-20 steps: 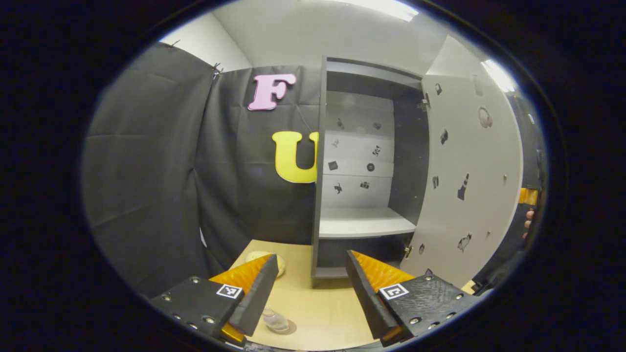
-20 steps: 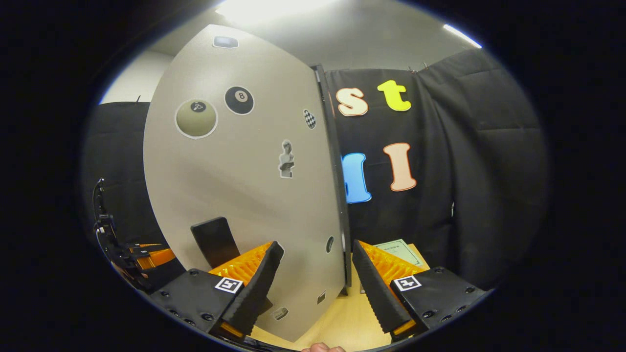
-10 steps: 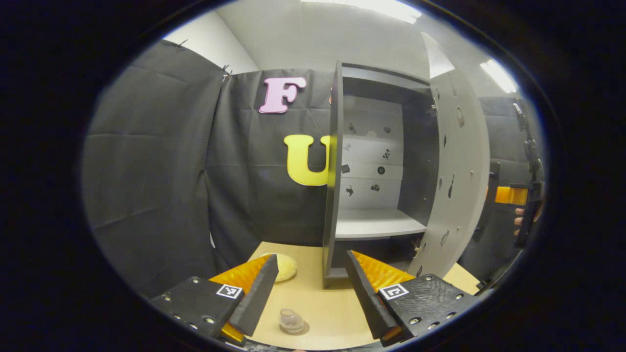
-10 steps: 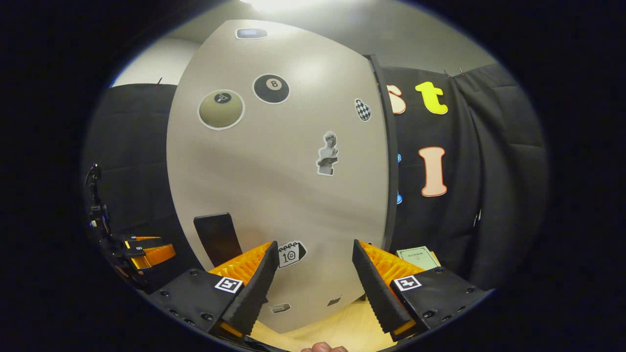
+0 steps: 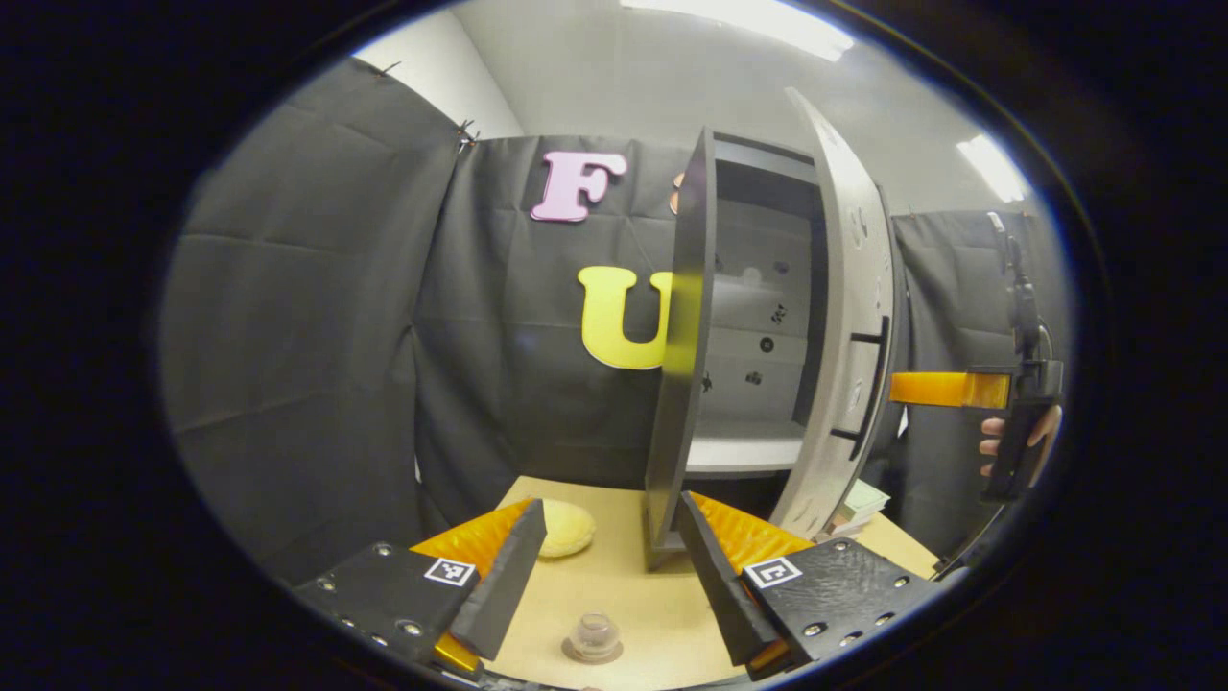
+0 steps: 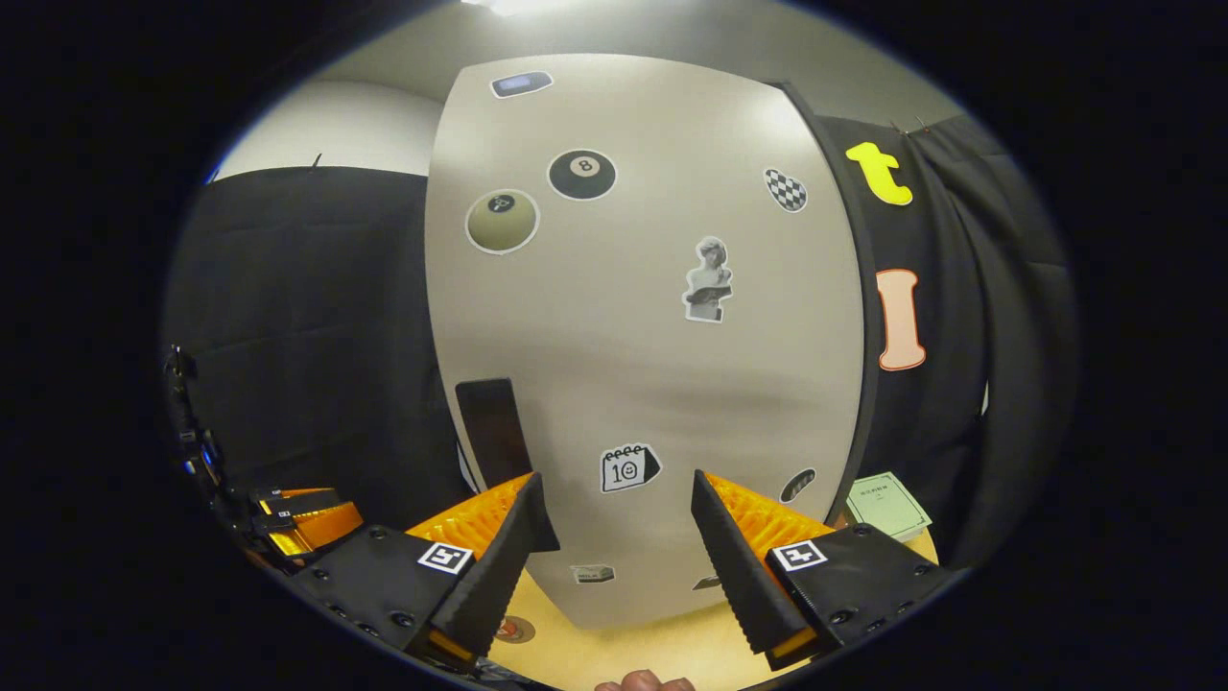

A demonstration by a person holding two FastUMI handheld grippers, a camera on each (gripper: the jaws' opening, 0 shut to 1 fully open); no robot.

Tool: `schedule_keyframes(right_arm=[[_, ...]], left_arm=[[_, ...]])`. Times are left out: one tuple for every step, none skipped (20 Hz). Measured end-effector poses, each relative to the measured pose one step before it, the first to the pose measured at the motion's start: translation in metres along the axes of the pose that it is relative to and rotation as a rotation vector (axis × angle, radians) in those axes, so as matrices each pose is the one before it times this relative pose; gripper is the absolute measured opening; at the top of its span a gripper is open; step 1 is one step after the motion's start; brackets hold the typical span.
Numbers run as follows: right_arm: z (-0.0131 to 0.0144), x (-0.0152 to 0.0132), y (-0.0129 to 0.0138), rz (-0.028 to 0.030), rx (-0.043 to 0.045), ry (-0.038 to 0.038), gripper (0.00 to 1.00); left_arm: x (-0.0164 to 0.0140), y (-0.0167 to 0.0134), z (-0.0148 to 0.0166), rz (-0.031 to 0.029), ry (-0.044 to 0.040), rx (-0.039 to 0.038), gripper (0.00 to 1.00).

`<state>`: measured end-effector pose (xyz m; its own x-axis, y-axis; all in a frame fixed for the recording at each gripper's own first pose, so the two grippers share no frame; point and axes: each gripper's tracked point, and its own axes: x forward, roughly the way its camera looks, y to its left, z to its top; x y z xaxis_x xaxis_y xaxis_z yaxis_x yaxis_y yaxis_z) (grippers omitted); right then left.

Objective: Open the cabinet door with the right hand, grasp the bottle in the cabinet with the left hand and place it on the coaster, then close the cabinet door with the right hand.

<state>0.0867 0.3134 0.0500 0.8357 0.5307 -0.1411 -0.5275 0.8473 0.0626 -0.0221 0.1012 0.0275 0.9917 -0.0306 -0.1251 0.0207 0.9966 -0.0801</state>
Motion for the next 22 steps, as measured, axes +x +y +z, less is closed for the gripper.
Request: schedule_keyframes(right_arm=[[0.00007, 0.00004, -0.00243, -0.01895, 0.00357, -0.00324, 0.98], [0.00013, -0.00330, -0.00358, -0.02561, 0.00176, -0.00598, 0.97], [0.00033, -0.00229, -0.00681, -0.03531, 0.00123, -0.00706, 0.97], [-0.00004, -0.00286, -0.00640, -0.02842, 0.00045, -0.00203, 0.97], [0.00037, -0.00439, -0.00655, -0.02540, -0.00447, -0.00192, 0.98], [0.00060, -0.00365, -0.00819, -0.02816, -0.00859, -0.00493, 0.98], [0.00195, -0.00513, -0.01014, -0.03101, -0.00903, -0.01056, 0.98], [0.00115, -0.00565, -0.01026, -0.03238, -0.00345, -0.01158, 0.98], [0.00185, -0.00540, -0.00976, -0.02526, 0.00501, -0.01228, 0.97], [0.00048, -0.00496, -0.00698, -0.01896, 0.00988, -0.01218, 0.97], [0.00170, -0.00435, -0.00712, -0.01448, 0.00973, -0.01312, 0.97], [0.00065, -0.00476, -0.00788, -0.01414, 0.00426, -0.01260, 0.97], [0.00159, -0.00388, -0.00638, -0.00882, -0.00289, -0.01350, 0.97], [0.00247, -0.00200, -0.00984, -0.01558, -0.01392, -0.02322, 0.98], [0.00181, -0.00163, -0.01117, -0.01850, -0.02476, -0.02407, 0.97], [0.00011, -0.00199, -0.00922, -0.01591, -0.02206, -0.01099, 0.97], [-0.00242, -0.00272, -0.00776, -0.00688, -0.01680, -0.00048, 0.97], [-0.00292, -0.00073, -0.00666, -0.00680, -0.01011, -0.00382, 0.97], [-0.00270, -0.00347, -0.00833, -0.01202, -0.00560, -0.00265, 0.97], [-0.00399, -0.00311, -0.00703, -0.01045, -0.00367, 0.00104, 0.97], [-0.00425, -0.00263, -0.00651, -0.00842, -0.00097, 0.00055, 0.98], [-0.00448, -0.00103, -0.00601, -0.00298, 0.00052, 0.00137, 0.98]], left_arm=[[0.00206, 0.00029, -0.00364, -0.01610, -0.00566, -0.00328, 0.86], [0.00363, 0.00066, -0.00282, -0.01634, -0.00498, -0.00043, 0.84], [0.00412, 0.00179, -0.00127, -0.01119, -0.00735, 0.00298, 0.84], [0.00517, -0.00073, -0.00058, -0.01249, -0.00476, 0.00494, 0.86], [0.00622, -0.00338, -0.00508, -0.01353, 0.00295, 0.00917, 0.83], [0.00705, -0.00316, -0.00146, -0.00820, 0.00235, 0.01612, 0.86], [0.00587, -0.00545, 0.00036, -0.00836, -0.00493, 0.01990, 0.83], [0.00610, -0.00694, 0.00254, -0.01499, -0.00259, 0.02048, 0.84], [0.00364, -0.00683, 0.00319, -0.01473, -0.00169, 0.02002, 0.84], [0.00283, -0.00837, 0.00273, -0.01371, -0.00398, 0.01781, 0.84], [0.00253, -0.00945, 0.00493, -0.01775, -0.00817, 0.01383, 0.84], [0.00366, -0.00887, 0.00516, -0.01611, -0.00513, 0.01179, 0.83], [0.00267, -0.00627, 0.00584, -0.00705, -0.00964, 0.01159, 0.86], [0.00380, -0.00656, 0.00601, -0.00370, -0.00987, 0.00978, 0.84], [0.00358, -0.00674, 0.00462, -0.00263, -0.00849, 0.00927, 0.83], [0.00562, -0.00636, 0.00249, 0.00412, -0.00002, 0.00879, 0.86], [0.00375, -0.00491, 0.00093, 0.00769, 0.00397, 0.00632, 0.83], [0.00446, -0.00842, 0.00084, -0.00180, 0.00044, -0.00219, 0.83], [0.00312, -0.01076, 0.00177, -0.01373, 0.00138, -0.01185, 0.83], [0.00420, -0.01026, 0.00220, -0.01784, 0.00002, -0.02072, 0.84], [0.00290, -0.00806, -0.00002, -0.01280, 0.00009, -0.02022, 0.84], [0.00039, -0.00491, 0.00074, -0.00057, -0.00115, -0.01352, 0.83]])
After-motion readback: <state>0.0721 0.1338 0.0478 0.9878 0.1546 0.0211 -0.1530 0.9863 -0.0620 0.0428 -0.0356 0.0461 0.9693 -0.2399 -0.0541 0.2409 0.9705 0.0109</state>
